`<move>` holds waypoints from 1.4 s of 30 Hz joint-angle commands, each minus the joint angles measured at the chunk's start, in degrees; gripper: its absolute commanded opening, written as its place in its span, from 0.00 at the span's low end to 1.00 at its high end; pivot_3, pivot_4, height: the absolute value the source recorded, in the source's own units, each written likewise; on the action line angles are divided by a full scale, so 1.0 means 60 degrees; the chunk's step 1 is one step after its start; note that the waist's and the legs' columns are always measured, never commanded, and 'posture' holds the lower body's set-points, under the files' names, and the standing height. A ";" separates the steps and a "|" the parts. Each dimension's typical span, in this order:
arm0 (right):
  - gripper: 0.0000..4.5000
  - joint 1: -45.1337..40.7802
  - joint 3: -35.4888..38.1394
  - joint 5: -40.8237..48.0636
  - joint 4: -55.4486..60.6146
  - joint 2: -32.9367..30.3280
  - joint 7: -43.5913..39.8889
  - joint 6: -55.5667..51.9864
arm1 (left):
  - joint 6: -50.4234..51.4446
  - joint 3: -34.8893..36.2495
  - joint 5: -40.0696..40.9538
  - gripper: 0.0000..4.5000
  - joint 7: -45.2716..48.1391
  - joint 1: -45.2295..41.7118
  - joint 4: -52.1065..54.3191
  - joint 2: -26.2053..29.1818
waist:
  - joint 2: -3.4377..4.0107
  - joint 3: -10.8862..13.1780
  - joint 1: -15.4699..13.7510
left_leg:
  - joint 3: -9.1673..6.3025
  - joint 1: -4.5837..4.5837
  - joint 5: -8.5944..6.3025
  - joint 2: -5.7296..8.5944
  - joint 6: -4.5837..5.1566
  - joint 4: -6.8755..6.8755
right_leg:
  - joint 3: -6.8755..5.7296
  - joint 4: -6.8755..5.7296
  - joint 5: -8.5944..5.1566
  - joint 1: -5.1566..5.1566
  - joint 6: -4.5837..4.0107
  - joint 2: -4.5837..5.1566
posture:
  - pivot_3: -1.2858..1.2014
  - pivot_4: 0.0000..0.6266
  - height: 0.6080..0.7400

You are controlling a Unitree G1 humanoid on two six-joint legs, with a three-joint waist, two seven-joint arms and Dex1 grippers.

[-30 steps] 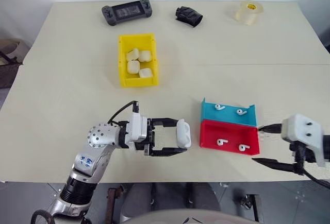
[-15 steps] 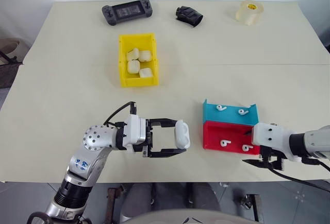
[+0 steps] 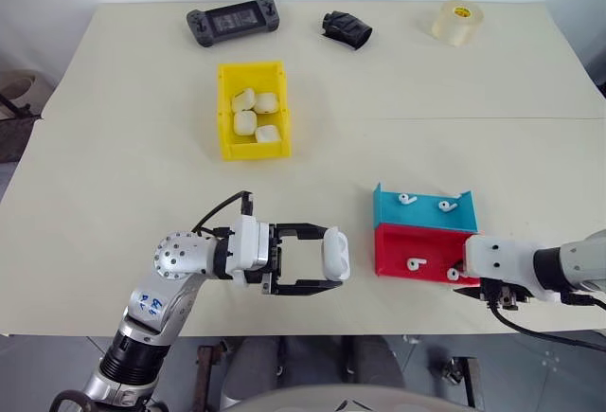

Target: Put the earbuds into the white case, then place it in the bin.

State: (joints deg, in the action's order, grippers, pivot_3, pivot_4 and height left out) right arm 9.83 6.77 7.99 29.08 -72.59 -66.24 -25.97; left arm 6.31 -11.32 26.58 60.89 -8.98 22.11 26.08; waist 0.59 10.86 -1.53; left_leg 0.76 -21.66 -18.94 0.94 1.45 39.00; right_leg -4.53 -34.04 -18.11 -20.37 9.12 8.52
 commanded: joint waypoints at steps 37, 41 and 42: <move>0.12 -0.0367 0.0304 0.0227 -0.0047 0.0803 0.0145 0.0746 | -0.0829 0.0337 0.0823 0.62 0.0746 -0.0154 -0.0243 -0.0422 | -0.0005 -0.0001 0.0016 | 0.0002 0.0002 0.0000 -0.0008 0.0000 0.0002 | -0.0001 0.0001 0.0000 0.0003 0.0000 -0.0005 | 0.52 0.24 1.00; 0.12 -0.0279 0.1519 0.2114 0.0201 0.1867 -0.0474 0.1318 | -0.1045 0.0478 0.1066 0.62 0.1099 -0.0338 -0.0835 -0.0636 | -0.0001 0.0002 -0.0002 | 0.0000 0.0002 0.0000 -0.0007 0.0000 0.0002 | -0.0006 -0.0002 0.0000 0.0003 0.0001 -0.0005 | 0.52 0.24 1.00; 0.12 -0.0251 0.1745 0.2376 0.0225 0.2137 -0.0452 0.1467 | -0.1083 0.0557 0.1136 0.62 0.1190 -0.0418 -0.1083 -0.0683 | -0.0003 0.0002 -0.0015 | 0.0000 0.0001 0.0000 -0.0004 0.0000 0.0002 | -0.0006 -0.0002 0.0001 0.0003 0.0002 -0.0003 | 0.52 0.24 1.00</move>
State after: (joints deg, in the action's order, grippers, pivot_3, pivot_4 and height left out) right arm 8.14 13.45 18.18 28.61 -61.05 -68.17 -19.20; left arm 1.35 -9.34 31.22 66.69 -10.95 16.50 22.50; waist 0.57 10.88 -1.62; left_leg 0.75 -21.66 -18.94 0.91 1.45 39.02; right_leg -4.59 -34.06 -18.11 -20.34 9.14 8.50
